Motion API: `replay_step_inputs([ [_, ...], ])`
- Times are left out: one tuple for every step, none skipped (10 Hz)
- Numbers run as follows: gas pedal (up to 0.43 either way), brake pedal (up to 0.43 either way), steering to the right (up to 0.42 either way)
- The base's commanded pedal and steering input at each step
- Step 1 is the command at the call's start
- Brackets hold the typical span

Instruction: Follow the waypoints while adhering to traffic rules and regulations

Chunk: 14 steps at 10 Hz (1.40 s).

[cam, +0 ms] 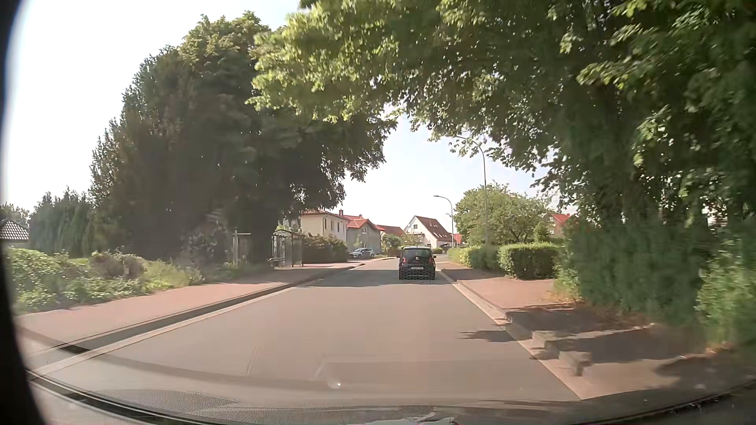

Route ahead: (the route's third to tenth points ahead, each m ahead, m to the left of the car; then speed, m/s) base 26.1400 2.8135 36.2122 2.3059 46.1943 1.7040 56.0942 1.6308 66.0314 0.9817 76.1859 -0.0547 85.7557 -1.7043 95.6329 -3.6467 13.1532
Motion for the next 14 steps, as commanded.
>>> replay_step_inputs([
  [0.197, 0.0, 0.0],
  [0.197, 0.0, 0.0],
  [0.197, 0.0, 0.0],
  [0.197, 0.0, 0.0],
  [0.209, 0.0, 0.0],
  [0.209, 0.0, 0.0],
  [0.209, 0.0, 0.001],
  [0.209, 0.0, 0.001],
  [0.209, 0.0, 0.001],
  [0.22, 0.0, 0.001],
  [0.22, 0.0, 0.002],
  [0.22, 0.0, 0.003],
  [0.22, 0.0, 0.003],
  [0.22, 0.0, 0.003],
])
